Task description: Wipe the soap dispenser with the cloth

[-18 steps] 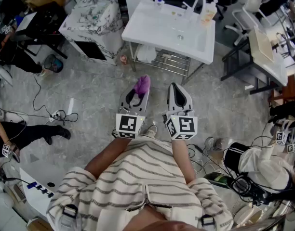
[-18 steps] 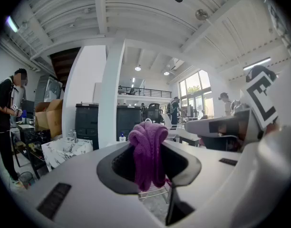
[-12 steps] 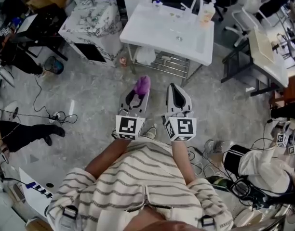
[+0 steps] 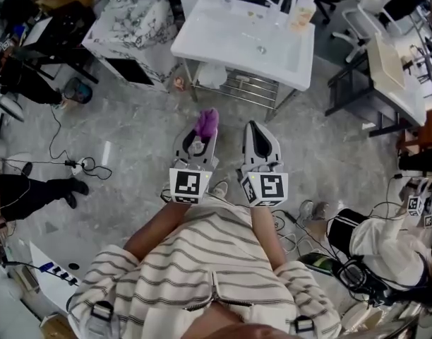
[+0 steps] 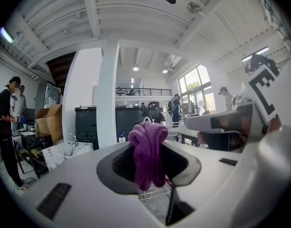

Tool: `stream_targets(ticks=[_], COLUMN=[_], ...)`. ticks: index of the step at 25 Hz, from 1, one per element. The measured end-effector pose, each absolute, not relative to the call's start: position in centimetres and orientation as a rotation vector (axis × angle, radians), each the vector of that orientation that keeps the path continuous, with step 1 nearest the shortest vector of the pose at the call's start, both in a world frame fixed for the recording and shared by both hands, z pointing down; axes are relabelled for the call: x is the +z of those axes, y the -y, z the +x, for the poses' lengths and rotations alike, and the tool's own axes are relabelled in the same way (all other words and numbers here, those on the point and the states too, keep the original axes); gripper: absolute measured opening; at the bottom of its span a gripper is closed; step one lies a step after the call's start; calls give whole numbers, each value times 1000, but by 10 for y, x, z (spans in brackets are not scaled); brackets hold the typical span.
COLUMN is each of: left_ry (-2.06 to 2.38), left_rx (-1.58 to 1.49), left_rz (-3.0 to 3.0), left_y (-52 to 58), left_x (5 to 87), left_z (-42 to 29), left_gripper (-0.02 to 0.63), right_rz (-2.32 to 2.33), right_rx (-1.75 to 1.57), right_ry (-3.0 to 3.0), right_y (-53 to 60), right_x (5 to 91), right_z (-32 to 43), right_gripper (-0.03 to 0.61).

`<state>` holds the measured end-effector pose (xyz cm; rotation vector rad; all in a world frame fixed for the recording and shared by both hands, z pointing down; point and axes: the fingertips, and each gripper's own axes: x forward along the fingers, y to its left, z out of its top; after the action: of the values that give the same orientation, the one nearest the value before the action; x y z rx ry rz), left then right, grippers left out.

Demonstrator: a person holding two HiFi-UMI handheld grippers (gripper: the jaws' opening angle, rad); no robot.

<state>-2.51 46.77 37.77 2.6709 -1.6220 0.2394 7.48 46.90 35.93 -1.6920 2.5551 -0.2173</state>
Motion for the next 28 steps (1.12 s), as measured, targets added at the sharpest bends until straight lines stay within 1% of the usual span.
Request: stream_targets(ticks=[8, 11, 15, 21, 28], left_ry=[1609, 1621, 1614, 1537, 1395], left_rx=[234, 247, 265, 201, 201], left_rz=[2683, 2683, 2651, 2693, 2794], left_y=[-442, -415, -350, -248, -101], left_x=[394, 408, 417, 412, 387], left_z=[-1, 5, -16, -37, -48], left_gripper=[117, 117, 117, 117, 117], right_rz=[-1711, -1691, -1690, -1720, -1839], right_rx=[-233, -235, -273, -296, -268], right_ry=[-2554, -2557, -2587, -2587, -2485], right_y=[-446, -414, -344, -241, -95], right_x=[381, 393, 402, 407, 375], right_z=[97, 101, 78, 45, 33], right_gripper=[-3, -3, -3, -3, -3])
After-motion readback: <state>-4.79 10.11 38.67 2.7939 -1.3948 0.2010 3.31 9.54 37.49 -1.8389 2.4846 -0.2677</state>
